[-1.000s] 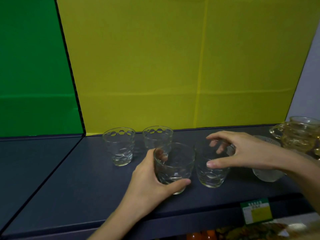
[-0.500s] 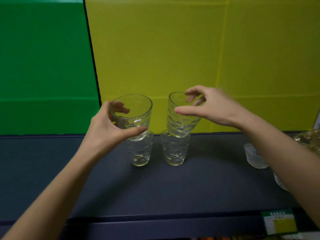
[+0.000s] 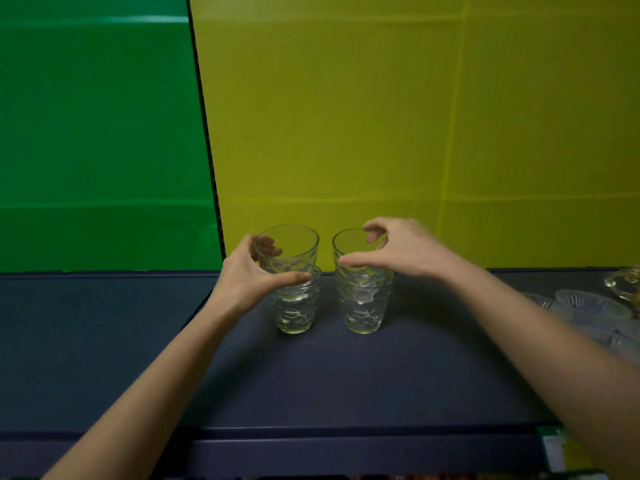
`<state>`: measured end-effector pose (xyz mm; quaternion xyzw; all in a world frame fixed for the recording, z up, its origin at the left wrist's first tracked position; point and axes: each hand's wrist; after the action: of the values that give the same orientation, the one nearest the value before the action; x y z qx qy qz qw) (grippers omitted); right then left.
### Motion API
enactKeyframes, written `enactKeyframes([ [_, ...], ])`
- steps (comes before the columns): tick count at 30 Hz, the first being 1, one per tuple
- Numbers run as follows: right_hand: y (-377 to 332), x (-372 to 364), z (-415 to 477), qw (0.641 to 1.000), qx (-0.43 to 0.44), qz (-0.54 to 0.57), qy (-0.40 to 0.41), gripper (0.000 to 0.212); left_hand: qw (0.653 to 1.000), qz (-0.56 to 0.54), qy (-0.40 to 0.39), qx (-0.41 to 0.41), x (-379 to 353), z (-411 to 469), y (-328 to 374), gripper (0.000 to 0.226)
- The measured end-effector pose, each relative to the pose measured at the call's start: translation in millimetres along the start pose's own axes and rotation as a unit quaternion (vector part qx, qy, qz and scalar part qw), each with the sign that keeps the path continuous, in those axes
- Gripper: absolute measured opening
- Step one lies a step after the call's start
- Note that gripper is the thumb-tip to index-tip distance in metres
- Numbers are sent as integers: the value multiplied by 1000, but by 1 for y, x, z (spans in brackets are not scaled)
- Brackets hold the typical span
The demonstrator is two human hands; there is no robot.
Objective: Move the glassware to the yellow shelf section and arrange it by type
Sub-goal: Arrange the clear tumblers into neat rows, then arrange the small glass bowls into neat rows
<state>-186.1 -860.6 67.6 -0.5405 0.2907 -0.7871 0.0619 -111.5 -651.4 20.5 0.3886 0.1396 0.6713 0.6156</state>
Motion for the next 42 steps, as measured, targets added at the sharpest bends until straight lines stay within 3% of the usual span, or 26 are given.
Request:
enactKeyframes([
  [8, 7, -14, -3, 999, -18, -15, -22, 94, 994, -86, -35, 52, -4, -7, -10, 66],
  [21, 8, -21, -19, 998, -24, -1, -50, 87, 965, -210, -85, 135, -7, -17, -6, 91],
  [26, 9, -19, -31, 998, -27, 3, -52, 88, 957, -244, -83, 135, -8, -24, -1, 82],
  [34, 10, -16, -39, 998, -29, 0, -50, 87, 958, -234, -95, 133, -10, -29, 5, 81],
  [38, 12, -11, -42, 998, -20, -8, -67, 91, 968, -195, -100, 120, -8, -31, 10, 99],
  [42, 26, 10, -50, 998, 1, -13, -69, 89, 990, -90, -80, 71, -4, -33, 26, 115],
])
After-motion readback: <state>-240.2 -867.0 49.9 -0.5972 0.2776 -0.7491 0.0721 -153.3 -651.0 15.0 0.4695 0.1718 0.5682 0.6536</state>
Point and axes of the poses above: each hand's wrist, its own z-axis towards the middle knuckle, its own x-axis out of the back of the hand, y = z × x, and after that the axes turned 15 degrees about -x, right-handed
